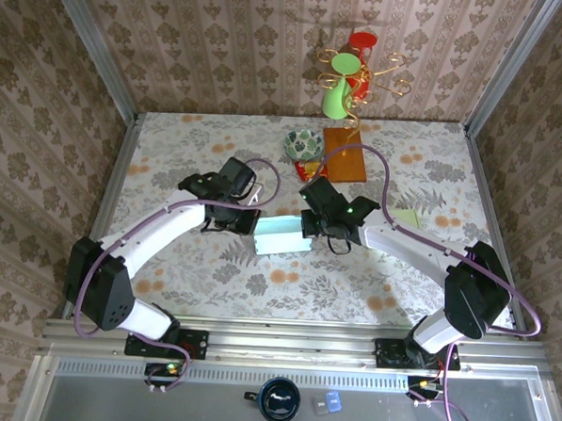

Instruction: Fold the paper box

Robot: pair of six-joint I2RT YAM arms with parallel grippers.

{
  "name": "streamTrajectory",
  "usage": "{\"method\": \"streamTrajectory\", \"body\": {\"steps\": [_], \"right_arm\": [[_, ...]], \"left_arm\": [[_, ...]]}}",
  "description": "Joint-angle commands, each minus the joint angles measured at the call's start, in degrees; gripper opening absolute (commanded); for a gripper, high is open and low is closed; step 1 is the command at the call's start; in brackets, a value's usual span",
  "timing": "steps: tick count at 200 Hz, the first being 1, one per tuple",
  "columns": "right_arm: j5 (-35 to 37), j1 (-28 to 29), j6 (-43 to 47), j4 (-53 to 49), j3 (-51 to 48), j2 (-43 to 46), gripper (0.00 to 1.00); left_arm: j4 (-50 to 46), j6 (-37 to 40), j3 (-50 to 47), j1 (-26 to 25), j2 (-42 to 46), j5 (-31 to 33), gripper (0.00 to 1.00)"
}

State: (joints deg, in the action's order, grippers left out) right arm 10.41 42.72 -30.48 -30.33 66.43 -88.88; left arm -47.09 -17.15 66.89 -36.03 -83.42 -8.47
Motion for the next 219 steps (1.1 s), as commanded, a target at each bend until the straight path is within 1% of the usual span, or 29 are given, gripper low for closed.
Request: {"method": "streamTrajectory", "body": {"steps": [1, 30, 67, 101, 128, 149, 189, 219], "right_arm": [[1.62, 0.91, -1.99, -2.02, -0.22, 0.22, 0.00], [2.32, 1.81, -3.43, -1.75, -0.15, 0.02, 0.00], [3.38, 2.39, -4.59, -1.75, -0.25, -0.15, 0.00], [4.04, 2.44, -4.94, -1.22, -0.67, 0.23, 0.00], [3.99, 2.45, -5.19, -1.14, -0.87, 0.21, 0.00], [3.99, 2.52, -5.15, -0.98, -1.17, 0.41, 0.00], [3.98, 2.48, -5.12, -0.76, -1.46, 0.21, 0.00], [4.09, 2.53, -5.03, -0.79, -1.64, 0.21, 0.00]], "left_arm": [[-0.06, -4.82, 0.91, -0.27, -0.88, 0.89, 0.06], [0.85, -11.14, 0.18, -0.18, -0.09, -0.24, 0.04], [1.19, -15.20, 0.09, 0.21, 0.01, -2.54, 0.03], [1.72, -16.79, -0.56, 0.77, -0.25, -3.81, 0.03], [3.49, -18.84, -1.69, 1.61, 0.10, -6.01, 0.03], [1.98, -19.28, -0.12, 2.01, 0.03, -6.29, 0.03], [1.23, -21.22, 0.35, 3.59, -0.36, -9.90, 0.03], [-0.26, -21.35, 2.09, 3.95, -1.37, -11.13, 0.03]]}}
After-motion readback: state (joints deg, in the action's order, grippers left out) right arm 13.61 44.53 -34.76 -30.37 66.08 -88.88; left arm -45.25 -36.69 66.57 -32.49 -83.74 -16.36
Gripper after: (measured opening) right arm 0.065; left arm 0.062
